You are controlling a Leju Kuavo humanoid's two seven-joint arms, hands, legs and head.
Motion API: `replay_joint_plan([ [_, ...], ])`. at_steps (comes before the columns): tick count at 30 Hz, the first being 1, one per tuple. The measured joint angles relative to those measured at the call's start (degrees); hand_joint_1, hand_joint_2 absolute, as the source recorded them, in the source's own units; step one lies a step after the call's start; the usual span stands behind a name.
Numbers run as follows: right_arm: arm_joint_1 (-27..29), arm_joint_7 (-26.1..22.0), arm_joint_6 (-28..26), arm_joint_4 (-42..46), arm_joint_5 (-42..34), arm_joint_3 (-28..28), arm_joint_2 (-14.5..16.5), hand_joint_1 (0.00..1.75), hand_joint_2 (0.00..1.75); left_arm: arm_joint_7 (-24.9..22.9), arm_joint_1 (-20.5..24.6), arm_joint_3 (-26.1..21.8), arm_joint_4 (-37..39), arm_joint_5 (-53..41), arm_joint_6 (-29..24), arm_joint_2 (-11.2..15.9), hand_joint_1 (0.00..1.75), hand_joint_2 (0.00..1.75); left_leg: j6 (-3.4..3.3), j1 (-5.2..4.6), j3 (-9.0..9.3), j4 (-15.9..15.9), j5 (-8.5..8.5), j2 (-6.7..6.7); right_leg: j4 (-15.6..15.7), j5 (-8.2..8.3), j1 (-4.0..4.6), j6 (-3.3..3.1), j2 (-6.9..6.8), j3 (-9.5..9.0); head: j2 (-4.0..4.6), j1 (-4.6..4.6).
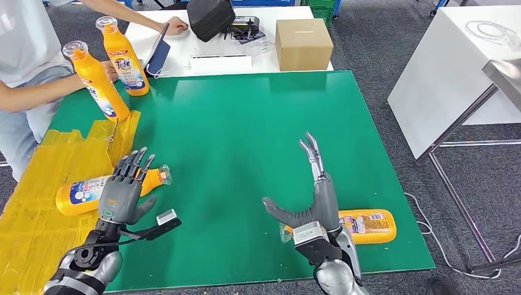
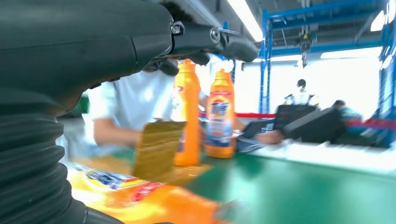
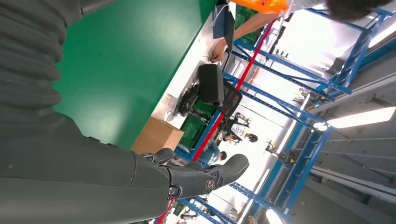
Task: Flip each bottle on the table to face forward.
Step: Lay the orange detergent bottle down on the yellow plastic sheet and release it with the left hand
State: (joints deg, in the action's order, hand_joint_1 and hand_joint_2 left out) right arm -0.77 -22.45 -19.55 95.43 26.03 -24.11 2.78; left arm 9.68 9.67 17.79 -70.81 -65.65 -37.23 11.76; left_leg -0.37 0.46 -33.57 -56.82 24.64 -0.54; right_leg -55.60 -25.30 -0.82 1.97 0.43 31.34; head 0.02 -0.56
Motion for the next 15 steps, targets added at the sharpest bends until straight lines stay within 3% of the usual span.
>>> replay_joint_plan([
  [3,0.0,-0.3,-0.3,-0.2,-0.3,0.0,-0.2,0.0,1.75,7.8,-2.7,-1.2,-5.4,12.3,1.4,-1.1,0.0,1.75,0.0,-0.01,-0.08,0.0,0.01,0.0,0.0,0.0,0.0,0.0,0.0,0.1,0.0,0.0],
  [7,0.0,-0.4,-0.7,-0.3,0.7,0.0,-0.6,0.0,1.75,14.6,-6.0,-3.1,-12.6,25.4,7.8,-2.2,0.0,1.75,0.0,-0.01,-0.11,0.0,0.01,0.01,0.0,0.0,0.02,0.0,0.0,0.13,0.0,-0.01],
  [12,0.0,0.4,-1.1,-0.3,3.5,0.0,-1.4,0.0,1.75,17.5,-8.9,-5.5,-18.3,30.4,11.6,-3.4,0.0,1.75,0.0,0.01,-0.11,0.0,0.01,0.0,0.0,0.0,0.03,0.0,0.0,0.13,0.0,-0.02],
  [15,0.2,4.0,-0.9,-0.3,10.6,-0.2,-2.3,0.0,1.75,19.0,-10.5,-6.7,-20.8,31.9,13.8,-4.5,0.0,1.75,0.0,0.01,-0.11,0.0,0.01,0.01,0.0,0.0,0.03,0.0,0.0,0.13,0.0,-0.02],
])
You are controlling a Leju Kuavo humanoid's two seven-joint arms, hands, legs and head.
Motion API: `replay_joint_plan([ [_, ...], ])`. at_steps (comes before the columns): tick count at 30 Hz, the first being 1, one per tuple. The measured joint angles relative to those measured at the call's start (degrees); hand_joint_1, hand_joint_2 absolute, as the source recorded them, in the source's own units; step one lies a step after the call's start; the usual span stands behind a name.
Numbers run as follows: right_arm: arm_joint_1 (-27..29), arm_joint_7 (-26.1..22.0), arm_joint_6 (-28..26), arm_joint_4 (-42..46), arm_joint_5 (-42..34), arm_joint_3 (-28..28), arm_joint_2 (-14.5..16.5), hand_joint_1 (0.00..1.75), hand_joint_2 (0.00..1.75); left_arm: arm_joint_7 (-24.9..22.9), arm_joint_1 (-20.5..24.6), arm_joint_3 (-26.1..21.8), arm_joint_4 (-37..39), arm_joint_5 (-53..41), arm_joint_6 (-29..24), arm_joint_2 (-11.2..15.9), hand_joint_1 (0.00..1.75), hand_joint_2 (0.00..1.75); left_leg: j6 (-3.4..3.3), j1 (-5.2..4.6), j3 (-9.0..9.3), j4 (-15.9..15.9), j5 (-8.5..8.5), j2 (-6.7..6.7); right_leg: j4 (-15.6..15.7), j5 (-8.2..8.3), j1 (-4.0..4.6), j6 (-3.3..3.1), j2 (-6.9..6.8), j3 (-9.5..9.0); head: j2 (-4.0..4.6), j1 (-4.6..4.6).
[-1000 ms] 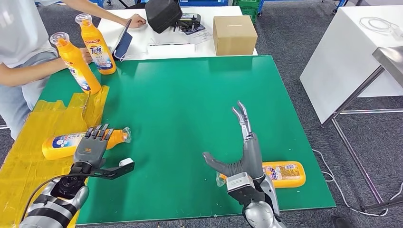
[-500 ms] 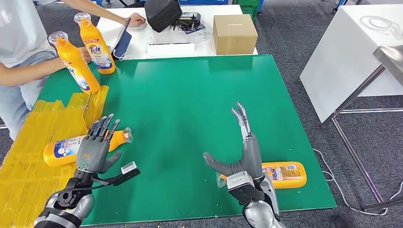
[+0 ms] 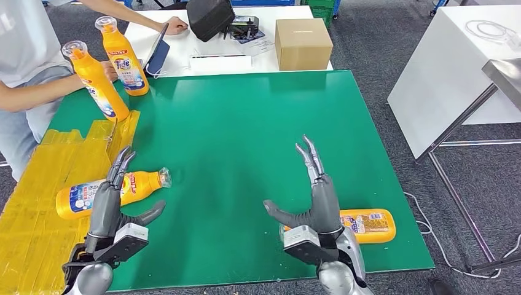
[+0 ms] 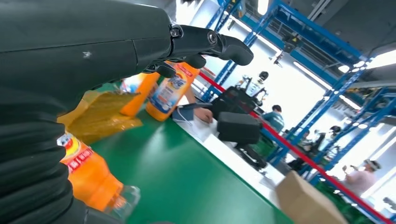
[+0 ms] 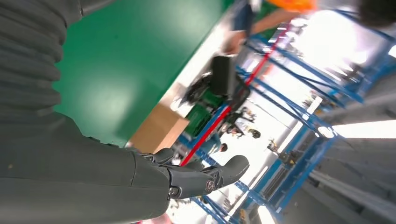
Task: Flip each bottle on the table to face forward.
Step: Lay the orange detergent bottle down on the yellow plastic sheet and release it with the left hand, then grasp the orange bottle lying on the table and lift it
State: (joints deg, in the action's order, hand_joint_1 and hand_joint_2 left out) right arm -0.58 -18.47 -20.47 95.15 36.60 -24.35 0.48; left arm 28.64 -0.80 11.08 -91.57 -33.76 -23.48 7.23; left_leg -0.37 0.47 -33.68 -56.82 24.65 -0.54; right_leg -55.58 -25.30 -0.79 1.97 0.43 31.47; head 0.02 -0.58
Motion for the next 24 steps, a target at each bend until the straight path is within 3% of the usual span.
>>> replay_joint_plan([
  [8,1.7,6.3,2.7,-0.2,10.1,-0.4,-3.5,0.0,1.75,0.5,-3.8,-1.6,-4.4,0.8,2.2,-2.5,0.0,1.75,-0.01,-0.03,-0.06,0.0,0.01,-0.02,0.0,0.0,-0.02,0.01,-0.01,0.05,0.0,-0.01],
  [15,5.3,11.8,8.9,-1.1,17.3,-0.7,-11.5,0.0,1.75,1.3,-5.0,-1.9,-4.9,3.9,5.1,-4.7,0.0,1.75,-0.02,-0.05,-0.07,0.0,0.02,-0.06,0.0,0.0,-0.04,0.01,-0.03,0.05,0.0,0.0],
  [20,7.4,14.2,9.5,-1.8,18.5,0.0,-17.1,0.0,1.75,1.4,-4.6,-1.9,-4.2,4.5,5.5,-5.6,0.0,1.75,-0.03,-0.08,-0.06,0.0,0.02,-0.05,0.0,0.0,-0.06,0.01,-0.03,0.06,0.0,-0.01],
  [24,8.0,15.3,9.8,-2.0,19.1,0.6,-19.4,0.0,1.75,1.4,-4.3,-1.9,-3.8,4.6,5.5,-6.1,0.0,1.75,-0.03,-0.07,-0.05,0.0,0.02,-0.03,0.0,0.0,-0.05,0.01,-0.02,0.06,0.0,-0.01],
])
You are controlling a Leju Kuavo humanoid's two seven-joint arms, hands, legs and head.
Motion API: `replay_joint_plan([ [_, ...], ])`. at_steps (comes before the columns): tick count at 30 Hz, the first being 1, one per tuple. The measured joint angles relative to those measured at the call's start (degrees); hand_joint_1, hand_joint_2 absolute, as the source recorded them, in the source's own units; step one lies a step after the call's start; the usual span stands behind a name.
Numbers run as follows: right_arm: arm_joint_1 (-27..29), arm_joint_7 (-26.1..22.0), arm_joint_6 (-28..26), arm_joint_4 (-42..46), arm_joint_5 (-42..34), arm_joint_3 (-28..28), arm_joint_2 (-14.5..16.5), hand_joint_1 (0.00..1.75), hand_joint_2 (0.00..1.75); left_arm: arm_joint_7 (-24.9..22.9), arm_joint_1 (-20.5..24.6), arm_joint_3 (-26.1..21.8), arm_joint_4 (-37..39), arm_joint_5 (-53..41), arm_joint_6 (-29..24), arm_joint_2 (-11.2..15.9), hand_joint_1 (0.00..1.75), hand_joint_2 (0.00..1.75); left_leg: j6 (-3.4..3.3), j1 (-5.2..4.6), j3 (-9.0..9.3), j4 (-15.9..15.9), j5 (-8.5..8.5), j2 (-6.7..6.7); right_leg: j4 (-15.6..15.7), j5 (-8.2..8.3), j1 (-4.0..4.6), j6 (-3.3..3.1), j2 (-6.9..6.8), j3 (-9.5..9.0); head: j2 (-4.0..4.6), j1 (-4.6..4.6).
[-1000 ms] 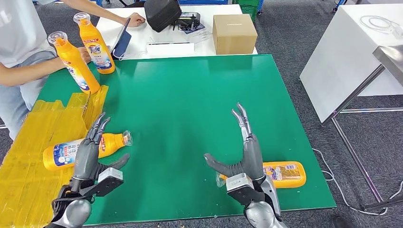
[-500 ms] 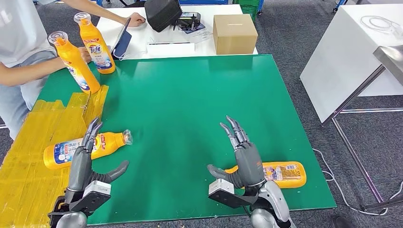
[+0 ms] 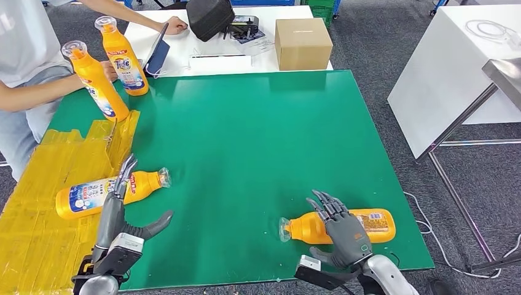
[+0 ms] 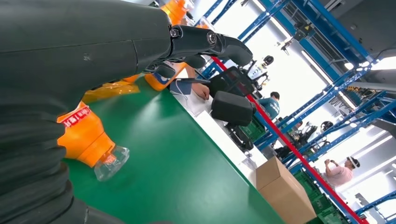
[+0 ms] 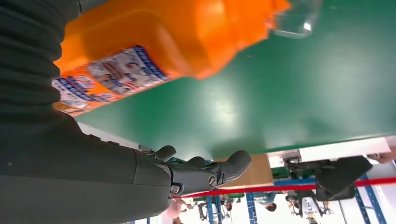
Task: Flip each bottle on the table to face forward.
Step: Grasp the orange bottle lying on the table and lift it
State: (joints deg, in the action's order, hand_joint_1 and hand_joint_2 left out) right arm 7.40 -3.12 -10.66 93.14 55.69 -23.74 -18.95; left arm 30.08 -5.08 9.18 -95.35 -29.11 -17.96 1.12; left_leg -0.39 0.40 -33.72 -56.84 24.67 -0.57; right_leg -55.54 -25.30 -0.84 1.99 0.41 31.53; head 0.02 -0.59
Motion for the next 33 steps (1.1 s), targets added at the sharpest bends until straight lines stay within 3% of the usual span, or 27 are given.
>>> replay_joint_plan([
  [9,0.2,9.1,0.8,-1.7,9.3,2.9,-1.6,0.0,1.75,-0.1,0.3,0.0,0.2,0.8,0.1,-1.0,0.0,1.75,0.0,0.0,-0.01,0.0,0.0,0.0,0.0,0.0,0.0,0.0,0.0,-0.02,0.0,0.0],
  [23,-0.3,12.6,1.1,-4.1,15.6,4.9,-1.3,0.0,1.75,-0.6,0.3,0.0,0.2,0.8,0.5,-1.9,0.0,1.75,0.0,0.0,-0.01,0.0,0.0,0.0,0.0,0.0,0.01,0.0,0.0,-0.02,0.0,-0.01],
  [32,-1.9,13.0,5.8,-6.8,16.5,5.4,-1.4,0.01,1.75,-1.1,0.4,0.0,0.3,0.7,0.6,-2.0,0.0,1.75,0.0,0.0,0.08,0.0,0.0,0.05,0.0,0.0,0.0,0.0,0.03,-0.06,0.0,-0.01],
  [33,-2.1,13.0,6.3,-7.2,16.4,5.4,-1.5,0.1,1.75,-1.1,0.5,0.0,0.3,0.7,0.6,-2.0,0.0,1.75,0.0,0.0,0.12,0.0,0.01,0.06,0.0,0.0,0.0,0.0,0.03,-0.08,0.0,-0.01],
])
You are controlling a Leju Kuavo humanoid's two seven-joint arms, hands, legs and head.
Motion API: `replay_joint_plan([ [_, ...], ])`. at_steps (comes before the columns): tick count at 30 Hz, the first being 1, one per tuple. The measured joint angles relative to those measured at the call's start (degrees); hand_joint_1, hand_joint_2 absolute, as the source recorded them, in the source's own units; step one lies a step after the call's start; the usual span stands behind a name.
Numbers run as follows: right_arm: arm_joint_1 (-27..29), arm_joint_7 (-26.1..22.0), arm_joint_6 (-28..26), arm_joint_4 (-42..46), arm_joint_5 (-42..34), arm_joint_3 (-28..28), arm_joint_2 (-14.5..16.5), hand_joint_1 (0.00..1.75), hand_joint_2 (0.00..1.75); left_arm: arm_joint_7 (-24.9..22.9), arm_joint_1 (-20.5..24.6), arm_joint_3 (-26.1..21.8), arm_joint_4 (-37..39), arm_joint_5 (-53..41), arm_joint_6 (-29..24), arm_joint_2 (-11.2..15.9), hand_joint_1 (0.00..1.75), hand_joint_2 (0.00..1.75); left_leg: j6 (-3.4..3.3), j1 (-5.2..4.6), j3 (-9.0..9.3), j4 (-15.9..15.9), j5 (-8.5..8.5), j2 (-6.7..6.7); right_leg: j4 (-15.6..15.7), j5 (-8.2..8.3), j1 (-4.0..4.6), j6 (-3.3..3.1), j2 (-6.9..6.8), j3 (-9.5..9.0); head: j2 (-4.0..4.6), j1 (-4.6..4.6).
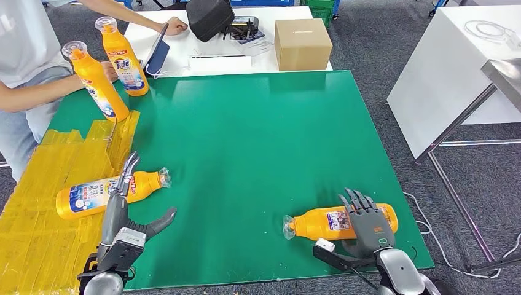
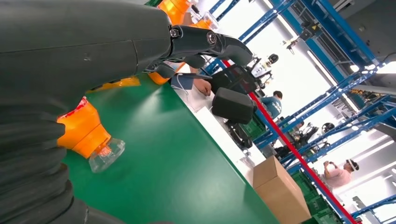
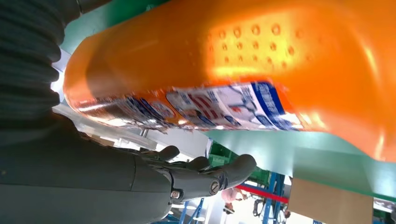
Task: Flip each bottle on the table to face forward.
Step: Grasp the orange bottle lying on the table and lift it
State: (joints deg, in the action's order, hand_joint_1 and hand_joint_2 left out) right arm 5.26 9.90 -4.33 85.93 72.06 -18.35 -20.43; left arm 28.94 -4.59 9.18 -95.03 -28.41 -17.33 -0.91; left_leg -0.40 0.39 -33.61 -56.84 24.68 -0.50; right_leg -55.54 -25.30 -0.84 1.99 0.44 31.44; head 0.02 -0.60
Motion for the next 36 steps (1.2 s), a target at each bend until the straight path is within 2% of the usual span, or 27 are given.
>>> replay_joint_plan([
  [1,-0.3,0.1,0.6,-0.4,-0.1,0.0,-0.1,0.43,1.75,0.0,0.1,0.0,0.1,0.0,0.0,0.0,0.0,1.75,0.0,0.0,0.03,0.0,0.0,0.01,0.0,0.0,0.0,0.0,0.0,-0.02,0.0,0.01],
  [3,-1.1,0.3,2.0,-1.6,-0.4,-0.1,-0.5,1.27,1.75,-0.1,0.4,0.0,0.3,0.0,0.0,0.0,0.0,1.75,-0.01,0.0,0.11,0.0,0.01,0.01,0.0,0.0,0.0,0.0,0.0,-0.09,0.0,0.01],
  [4,-1.4,0.4,2.7,-2.2,-0.6,-0.1,-0.8,1.62,1.75,-0.1,0.7,0.1,0.5,0.0,0.0,0.0,0.0,1.75,-0.02,0.0,0.17,0.0,0.01,0.01,0.0,0.0,0.0,0.0,0.0,-0.13,0.0,0.01],
  [5,-1.8,0.5,3.4,-2.9,-0.8,-0.2,-1.1,1.73,1.75,-0.2,0.9,0.1,0.7,0.0,0.0,0.0,0.0,1.75,-0.02,0.0,0.23,0.0,0.02,0.0,0.0,0.0,0.0,0.0,0.0,-0.17,0.0,0.02],
  [13,-3.7,0.6,4.8,-6.4,-2.3,-1.3,-2.9,1.75,1.75,-0.5,2.0,0.4,1.9,0.2,0.0,0.0,0.0,1.75,-0.07,-0.01,0.51,0.0,0.03,-0.04,0.1,0.0,-0.04,0.02,-0.01,-0.3,0.0,0.02],
  [23,-4.9,0.6,4.7,-7.6,-2.8,-2.0,-3.0,1.75,1.75,-1.0,2.5,0.7,2.3,0.2,0.0,0.1,0.0,1.75,-0.08,-0.03,0.58,0.0,0.04,-0.02,0.1,0.0,-0.03,0.02,0.0,-0.54,0.0,0.01],
  [25,-4.9,0.5,2.9,-7.6,-3.3,-2.0,-2.8,1.75,1.75,-1.2,2.4,0.7,2.3,0.2,0.2,0.1,0.0,1.75,-0.08,-0.03,0.57,0.0,0.04,-0.02,0.1,0.0,-0.03,0.02,-0.01,-0.55,0.0,0.01],
  [26,-4.7,0.0,0.5,-7.5,-4.1,-1.9,-1.9,1.75,1.75,-1.7,2.2,0.7,2.3,0.6,1.4,0.1,0.0,1.75,-0.07,-0.03,0.55,0.0,0.04,-0.01,0.0,0.0,-0.02,0.02,0.01,-0.54,0.0,0.01],
  [29,-2.9,-4.5,-7.6,-5.9,-10.2,-0.6,2.5,1.75,1.75,-5.0,1.3,1.2,2.3,5.1,10.8,0.1,0.0,1.75,-0.06,-0.01,0.41,0.0,0.02,-0.01,0.0,0.01,0.01,0.01,0.02,-0.44,0.0,-0.01],
  [30,-2.4,-6.0,-8.9,-5.1,-12.2,-0.1,3.7,1.75,1.75,-5.8,1.1,1.4,2.3,6.6,13.5,0.1,0.0,1.75,-0.05,0.0,0.35,0.0,0.02,-0.02,0.0,0.01,0.02,0.01,0.02,-0.39,0.0,-0.02],
  [33,-1.6,-8.9,-10.8,-3.0,-16.1,1.0,6.4,1.75,1.75,-6.4,0.5,2.0,2.3,9.0,16.8,0.1,0.0,1.75,-0.05,0.04,0.24,0.0,0.01,-0.03,0.0,0.0,0.04,0.01,0.01,-0.28,0.0,-0.01],
  [36,-0.8,-14.2,-14.1,-1.0,-22.1,2.5,9.3,1.75,1.75,-6.8,0.2,2.6,2.3,15.5,22.4,0.2,0.0,1.75,-0.05,0.05,0.14,0.0,0.01,-0.05,0.0,-0.01,0.04,0.0,0.0,-0.21,0.0,0.01],
])
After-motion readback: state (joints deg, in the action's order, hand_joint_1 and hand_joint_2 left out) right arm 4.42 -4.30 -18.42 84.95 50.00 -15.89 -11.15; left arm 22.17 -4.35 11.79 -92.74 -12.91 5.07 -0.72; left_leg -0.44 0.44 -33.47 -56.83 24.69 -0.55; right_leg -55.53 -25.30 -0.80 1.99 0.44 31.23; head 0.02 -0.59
